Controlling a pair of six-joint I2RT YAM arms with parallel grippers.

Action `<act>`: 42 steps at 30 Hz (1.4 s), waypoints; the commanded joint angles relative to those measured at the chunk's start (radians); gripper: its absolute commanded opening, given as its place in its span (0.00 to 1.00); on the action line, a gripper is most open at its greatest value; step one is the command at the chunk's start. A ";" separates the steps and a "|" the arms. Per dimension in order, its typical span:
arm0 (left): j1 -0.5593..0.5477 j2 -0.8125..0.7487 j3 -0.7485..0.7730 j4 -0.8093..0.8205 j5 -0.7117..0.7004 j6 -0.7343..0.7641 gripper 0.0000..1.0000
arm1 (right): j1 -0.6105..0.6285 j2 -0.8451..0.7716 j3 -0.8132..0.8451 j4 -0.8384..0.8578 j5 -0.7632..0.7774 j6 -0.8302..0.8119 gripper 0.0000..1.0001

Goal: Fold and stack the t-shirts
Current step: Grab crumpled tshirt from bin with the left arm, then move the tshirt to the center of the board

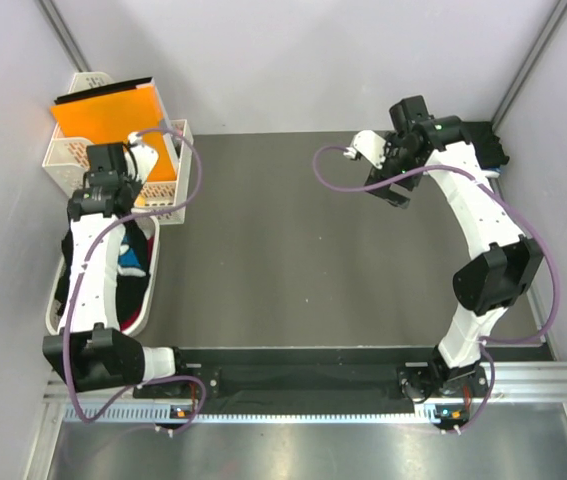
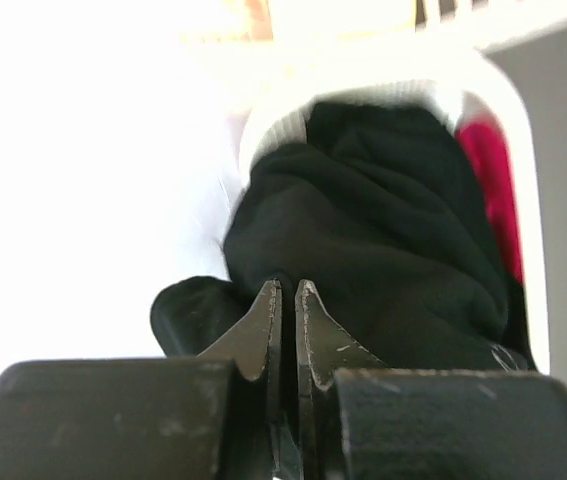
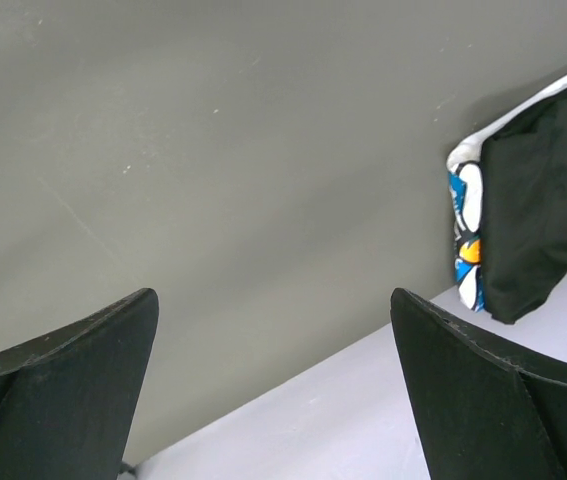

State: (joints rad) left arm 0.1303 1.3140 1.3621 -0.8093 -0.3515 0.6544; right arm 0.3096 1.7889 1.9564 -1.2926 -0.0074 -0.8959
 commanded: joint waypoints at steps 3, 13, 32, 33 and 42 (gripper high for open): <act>-0.008 -0.032 0.241 0.041 0.235 0.100 0.00 | 0.020 -0.029 -0.022 0.120 0.003 0.024 1.00; -0.021 -0.010 0.520 0.081 0.688 0.021 0.00 | 0.019 -0.089 -0.033 0.185 -0.132 0.146 1.00; -0.452 0.220 0.620 0.254 0.853 -0.087 0.00 | 0.020 -0.048 0.147 0.156 -0.298 0.241 0.88; -0.463 0.244 0.614 0.280 0.850 -0.096 0.00 | 0.019 -0.051 0.142 0.161 -0.313 0.239 0.88; -0.509 0.289 0.635 0.335 0.855 -0.127 0.00 | 0.019 -0.082 0.065 0.220 -0.226 0.241 0.87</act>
State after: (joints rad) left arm -0.3714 1.6394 1.9636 -0.6193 0.4973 0.5396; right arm 0.3141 1.7599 2.0521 -1.1271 -0.2619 -0.6476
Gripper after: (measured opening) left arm 0.056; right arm 0.873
